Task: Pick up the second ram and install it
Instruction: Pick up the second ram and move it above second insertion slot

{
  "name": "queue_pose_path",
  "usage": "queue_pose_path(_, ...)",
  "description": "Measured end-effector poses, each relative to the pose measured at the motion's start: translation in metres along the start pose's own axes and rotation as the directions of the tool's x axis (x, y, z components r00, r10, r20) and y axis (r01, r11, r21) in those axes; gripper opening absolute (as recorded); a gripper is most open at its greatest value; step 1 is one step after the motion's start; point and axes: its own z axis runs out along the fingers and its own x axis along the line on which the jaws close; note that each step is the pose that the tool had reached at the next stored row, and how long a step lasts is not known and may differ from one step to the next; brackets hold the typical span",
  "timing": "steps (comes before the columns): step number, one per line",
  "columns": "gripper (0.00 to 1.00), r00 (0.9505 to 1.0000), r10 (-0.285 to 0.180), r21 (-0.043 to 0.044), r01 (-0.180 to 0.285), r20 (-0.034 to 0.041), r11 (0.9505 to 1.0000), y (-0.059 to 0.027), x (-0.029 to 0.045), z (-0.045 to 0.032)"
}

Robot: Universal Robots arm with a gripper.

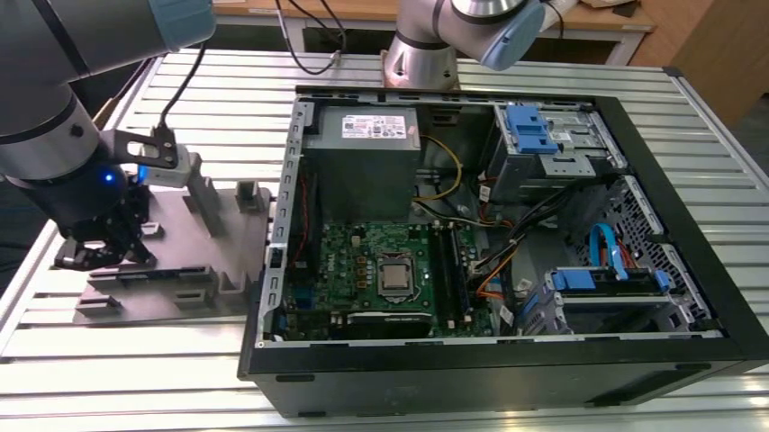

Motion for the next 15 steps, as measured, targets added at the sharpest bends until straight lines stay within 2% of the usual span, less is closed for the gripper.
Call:
queue_pose_path(8,0.11,0.9976,-0.069,-0.0009,0.069,-0.0026,0.9976,0.0000,0.0000,0.0000)
queue_pose_path(15,0.11,0.9918,-0.128,-0.0017,0.128,-0.0048,0.9918,0.0000,0.0000,0.0000)
